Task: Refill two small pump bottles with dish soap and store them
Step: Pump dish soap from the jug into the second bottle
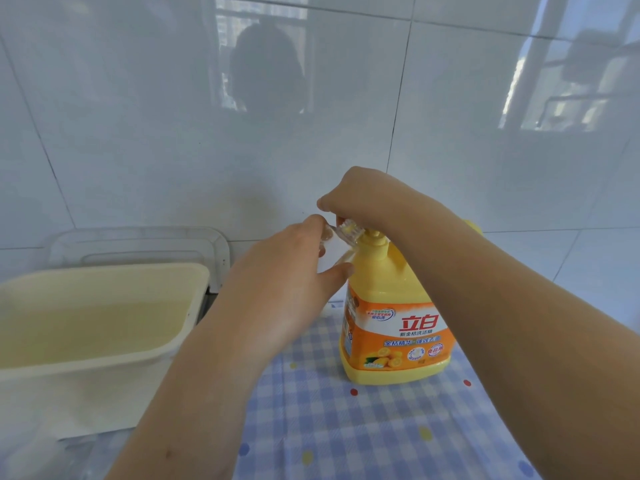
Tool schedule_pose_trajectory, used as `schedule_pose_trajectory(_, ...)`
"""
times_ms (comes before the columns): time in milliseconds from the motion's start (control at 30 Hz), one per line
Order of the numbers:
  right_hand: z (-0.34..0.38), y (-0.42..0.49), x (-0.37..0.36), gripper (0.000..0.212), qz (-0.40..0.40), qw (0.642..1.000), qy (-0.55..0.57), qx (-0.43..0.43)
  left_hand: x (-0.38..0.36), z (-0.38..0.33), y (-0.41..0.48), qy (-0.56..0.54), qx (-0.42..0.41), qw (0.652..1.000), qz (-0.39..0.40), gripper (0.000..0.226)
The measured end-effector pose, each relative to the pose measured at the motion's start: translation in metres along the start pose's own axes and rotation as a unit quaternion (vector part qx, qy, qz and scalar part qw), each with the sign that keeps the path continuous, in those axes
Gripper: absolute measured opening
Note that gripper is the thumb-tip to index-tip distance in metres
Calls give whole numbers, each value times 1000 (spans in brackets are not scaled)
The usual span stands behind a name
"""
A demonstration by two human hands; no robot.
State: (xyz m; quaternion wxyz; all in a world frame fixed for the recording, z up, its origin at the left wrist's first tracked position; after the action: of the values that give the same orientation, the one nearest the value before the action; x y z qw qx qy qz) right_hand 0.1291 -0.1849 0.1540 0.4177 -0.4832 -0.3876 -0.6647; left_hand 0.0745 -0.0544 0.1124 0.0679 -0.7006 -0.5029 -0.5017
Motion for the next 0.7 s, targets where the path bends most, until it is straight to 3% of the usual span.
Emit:
schedule_pose_trajectory(233, 1, -8, 16, 25, -4, 1000, 2, -11, 1, -3, 0, -48, 1, 999, -9, 34)
schedule_pose_trajectory(367, 5, -14, 13, 31, 55, 998, -2, -30, 0, -6, -1, -39, 1, 999, -7, 33)
schedule_pose_trajectory(700, 10, -26, 12, 33, 79, 997, -10, 10, -1, -5, -1, -46, 7, 999, -2, 38)
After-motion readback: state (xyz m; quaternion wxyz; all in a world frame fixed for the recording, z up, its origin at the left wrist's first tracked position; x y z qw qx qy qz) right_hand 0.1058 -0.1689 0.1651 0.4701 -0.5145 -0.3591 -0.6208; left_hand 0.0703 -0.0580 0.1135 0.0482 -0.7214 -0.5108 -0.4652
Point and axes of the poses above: each hand's wrist, its own y-axis towards the middle knuckle, its own x-axis out of the back of the hand, z = x × y, the point moved 6 cm from there along y, towards the middle knuckle, and after that the axes turned 7 degrees about -y, right-handed, at the moved point
